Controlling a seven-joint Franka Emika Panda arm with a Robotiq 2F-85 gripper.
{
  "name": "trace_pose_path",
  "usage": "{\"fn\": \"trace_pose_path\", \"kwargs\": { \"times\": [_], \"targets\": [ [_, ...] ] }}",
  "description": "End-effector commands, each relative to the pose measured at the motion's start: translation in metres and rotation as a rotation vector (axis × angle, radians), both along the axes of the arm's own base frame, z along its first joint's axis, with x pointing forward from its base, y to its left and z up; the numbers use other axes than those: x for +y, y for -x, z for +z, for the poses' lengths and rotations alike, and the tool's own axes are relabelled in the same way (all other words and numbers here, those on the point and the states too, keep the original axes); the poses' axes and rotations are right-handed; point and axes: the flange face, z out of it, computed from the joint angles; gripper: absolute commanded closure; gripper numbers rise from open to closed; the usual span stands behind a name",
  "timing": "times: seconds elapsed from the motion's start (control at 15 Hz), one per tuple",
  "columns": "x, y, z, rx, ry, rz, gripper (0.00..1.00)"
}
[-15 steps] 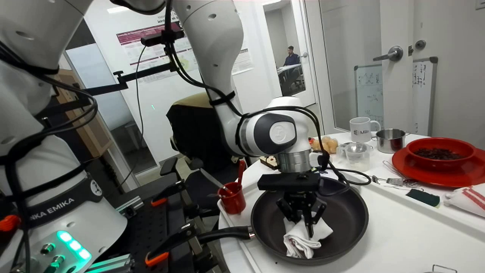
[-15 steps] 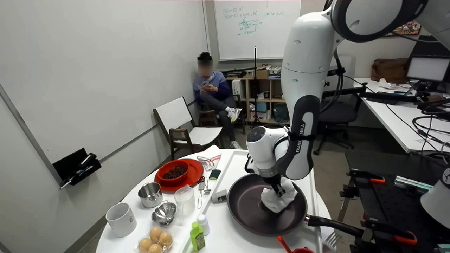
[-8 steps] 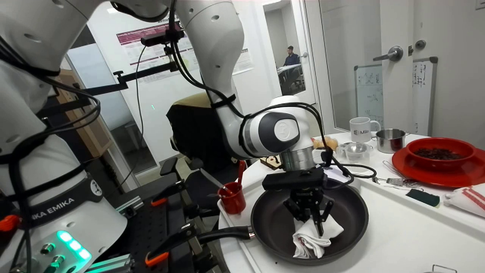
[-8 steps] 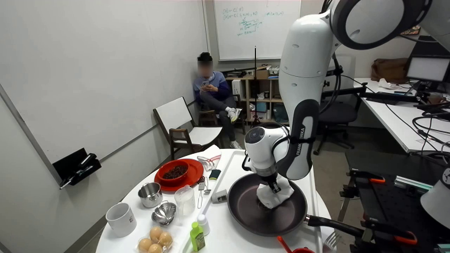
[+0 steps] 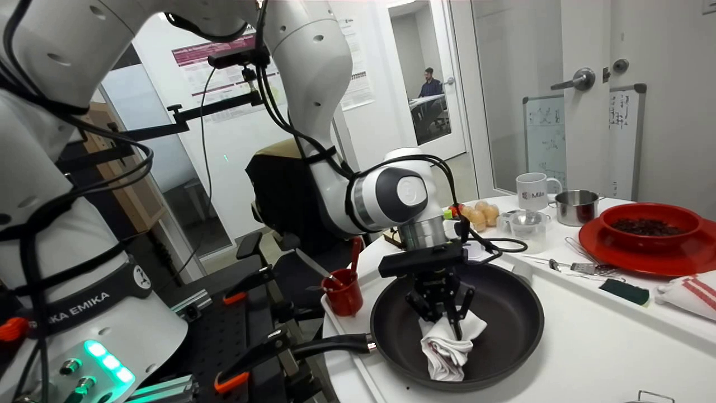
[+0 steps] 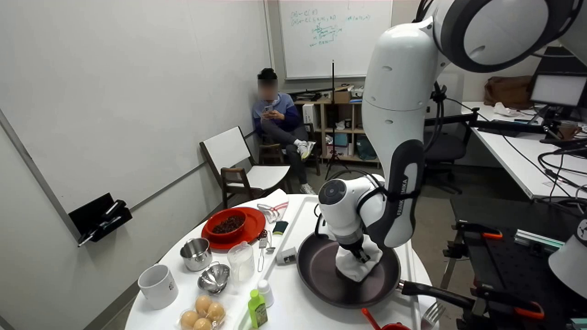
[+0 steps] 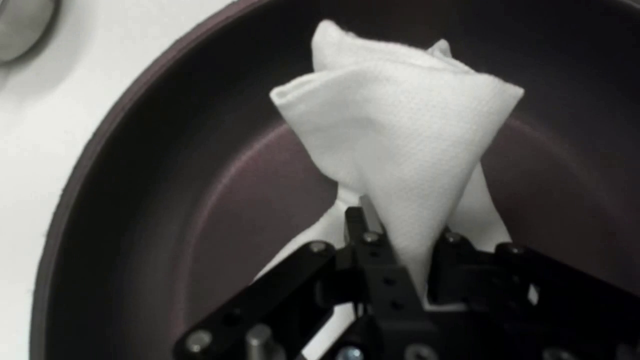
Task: Use the tea towel on the tray to wipe the pan
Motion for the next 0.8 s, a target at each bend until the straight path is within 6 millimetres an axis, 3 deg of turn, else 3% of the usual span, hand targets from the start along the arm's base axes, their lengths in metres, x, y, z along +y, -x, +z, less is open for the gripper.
{"fn": "trace_pose_path", "kwargs": {
  "times": [0.0, 0.73],
  "targets": [
    [0.027, 0.012, 0.0, 0.014, -0.013, 0.055, 0.92],
    [0.07, 0.025, -0.007, 0.085, -0.02, 0.154, 0.93]
  ]
}}
